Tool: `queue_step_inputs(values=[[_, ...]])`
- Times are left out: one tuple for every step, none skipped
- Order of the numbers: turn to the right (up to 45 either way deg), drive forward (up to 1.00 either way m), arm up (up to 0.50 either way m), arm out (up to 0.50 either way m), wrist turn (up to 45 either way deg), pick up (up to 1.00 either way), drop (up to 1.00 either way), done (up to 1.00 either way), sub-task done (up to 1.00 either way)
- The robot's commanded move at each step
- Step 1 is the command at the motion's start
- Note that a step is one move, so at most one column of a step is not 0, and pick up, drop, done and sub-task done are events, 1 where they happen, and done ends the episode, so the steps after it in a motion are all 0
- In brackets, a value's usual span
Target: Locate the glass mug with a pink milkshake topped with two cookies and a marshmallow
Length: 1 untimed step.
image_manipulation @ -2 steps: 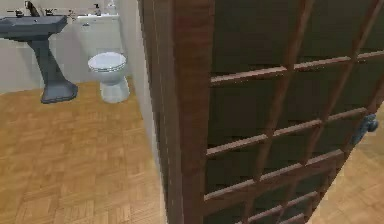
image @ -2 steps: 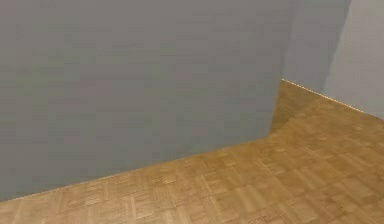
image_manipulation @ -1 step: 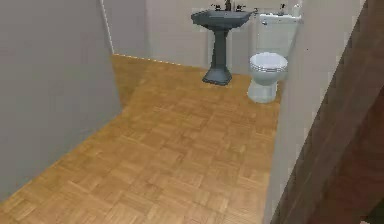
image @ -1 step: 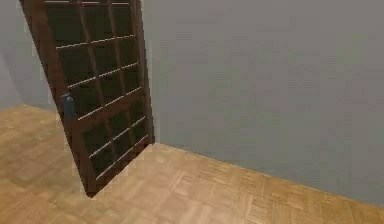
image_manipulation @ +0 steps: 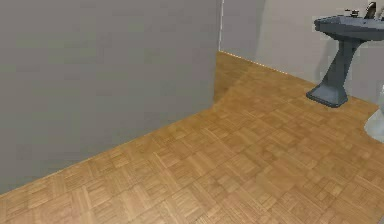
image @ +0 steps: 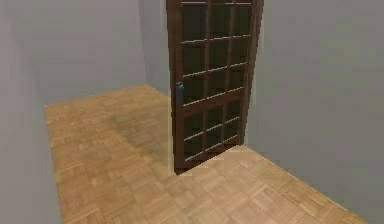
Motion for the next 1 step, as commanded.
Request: queue_step_inputs(values=[[0.0,0.30,0.00,0.00,0.0,0.00,0.00,0.00,0.00]])
